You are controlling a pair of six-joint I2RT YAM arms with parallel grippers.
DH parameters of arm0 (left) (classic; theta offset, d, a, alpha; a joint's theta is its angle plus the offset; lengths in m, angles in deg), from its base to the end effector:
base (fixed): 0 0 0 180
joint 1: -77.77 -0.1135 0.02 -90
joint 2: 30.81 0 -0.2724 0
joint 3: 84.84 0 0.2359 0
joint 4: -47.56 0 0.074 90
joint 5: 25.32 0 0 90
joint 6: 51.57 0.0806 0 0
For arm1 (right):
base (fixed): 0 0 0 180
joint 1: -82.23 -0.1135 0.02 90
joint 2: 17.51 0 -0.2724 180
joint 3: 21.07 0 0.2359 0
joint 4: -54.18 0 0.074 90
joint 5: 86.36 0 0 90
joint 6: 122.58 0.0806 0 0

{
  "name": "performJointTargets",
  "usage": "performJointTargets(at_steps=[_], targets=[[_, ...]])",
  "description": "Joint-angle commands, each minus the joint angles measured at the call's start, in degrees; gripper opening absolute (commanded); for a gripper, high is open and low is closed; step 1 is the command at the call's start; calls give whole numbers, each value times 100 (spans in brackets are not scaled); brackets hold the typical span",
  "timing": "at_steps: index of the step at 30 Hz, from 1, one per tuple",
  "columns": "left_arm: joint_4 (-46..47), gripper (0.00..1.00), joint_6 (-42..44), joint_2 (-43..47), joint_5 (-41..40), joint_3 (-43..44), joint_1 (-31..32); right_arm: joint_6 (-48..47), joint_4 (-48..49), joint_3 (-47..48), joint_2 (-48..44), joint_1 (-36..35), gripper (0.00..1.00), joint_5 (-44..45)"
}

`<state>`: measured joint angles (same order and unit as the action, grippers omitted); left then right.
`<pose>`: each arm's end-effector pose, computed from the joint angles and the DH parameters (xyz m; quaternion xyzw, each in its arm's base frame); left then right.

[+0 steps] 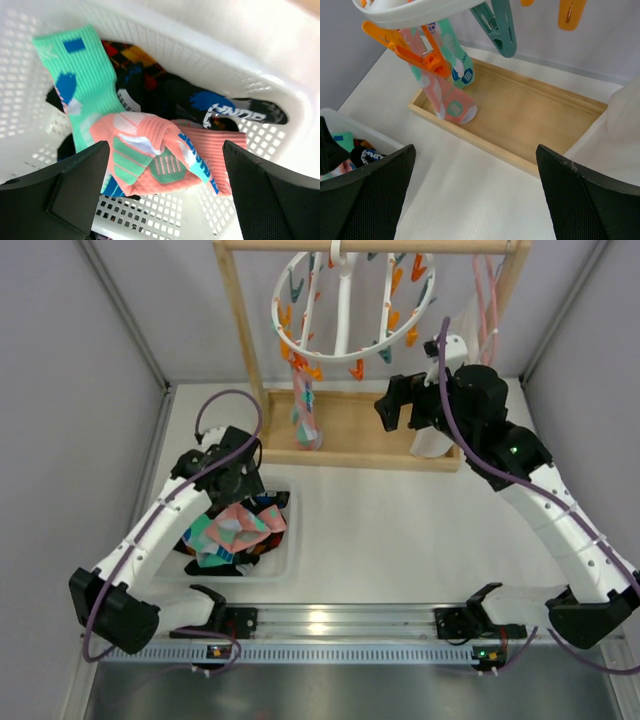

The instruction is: Remove the socks clipped to the hanger

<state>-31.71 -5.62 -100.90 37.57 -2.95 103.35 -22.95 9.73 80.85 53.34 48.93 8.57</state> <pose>0.2089 -0.0593 0.2832 -0.1982 0.9337 0.0803 0.2871 0.2402 0.1495 0.4569 -0.1347 0.7727 0.1952 0.5887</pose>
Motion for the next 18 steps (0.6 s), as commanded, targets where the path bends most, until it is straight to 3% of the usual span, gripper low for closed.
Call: performJointTargets(at_steps=[1, 5, 8, 9, 13, 18], targets=[[-595, 98, 300, 135, -365, 708, -18, -180, -25, 379, -300, 78, 99, 175], [-403, 98, 555, 197, 73, 1422, -10, -207, -105, 537, -352, 139, 99, 175], [851, 98, 1336, 171, 1197, 1599, 78, -102, -78, 581, -353, 227, 99, 44], [1646, 98, 1677, 197, 1783, 1564, 87, -58, -35, 599, -370, 280, 99, -9], [3625, 98, 2435, 110, 2865, 1099, 61, 109, 36, 634, -423, 394, 99, -360], [4703, 98, 2507, -777, 3080, 1291, 52, 153, 19, 643, -581, 438, 99, -467]])
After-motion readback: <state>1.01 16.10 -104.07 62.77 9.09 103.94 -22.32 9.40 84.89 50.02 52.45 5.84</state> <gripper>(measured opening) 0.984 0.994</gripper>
